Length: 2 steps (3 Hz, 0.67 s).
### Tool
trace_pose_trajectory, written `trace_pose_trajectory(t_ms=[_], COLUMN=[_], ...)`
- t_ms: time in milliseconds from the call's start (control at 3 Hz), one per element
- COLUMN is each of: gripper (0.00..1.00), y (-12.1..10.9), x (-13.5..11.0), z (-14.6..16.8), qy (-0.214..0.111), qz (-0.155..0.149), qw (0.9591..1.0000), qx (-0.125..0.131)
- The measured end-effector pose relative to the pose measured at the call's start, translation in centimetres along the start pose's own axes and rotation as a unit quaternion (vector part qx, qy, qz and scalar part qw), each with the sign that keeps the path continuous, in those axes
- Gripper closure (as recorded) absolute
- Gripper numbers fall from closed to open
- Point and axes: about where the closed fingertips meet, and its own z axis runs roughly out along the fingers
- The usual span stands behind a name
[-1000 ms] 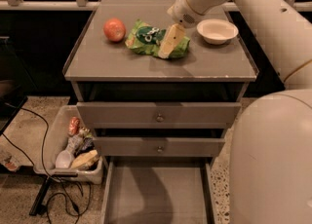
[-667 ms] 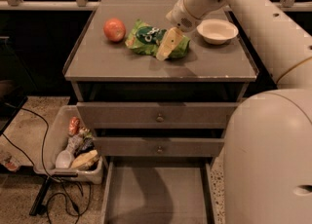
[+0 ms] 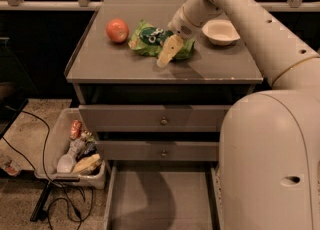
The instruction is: Place green rice chip bag into bottom drawer
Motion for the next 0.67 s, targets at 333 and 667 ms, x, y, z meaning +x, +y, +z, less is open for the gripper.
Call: trace_pose_trajectory(t_ms=[333,667], gripper=[0.18,0.41], y=[0.00,0.00], x=[0.02,0.02], z=[0.06,0.06], qy=[0.000,0.000], qz=[0.000,0.000], qw=[1.0000,1.0000], qx=[0.000,0.000])
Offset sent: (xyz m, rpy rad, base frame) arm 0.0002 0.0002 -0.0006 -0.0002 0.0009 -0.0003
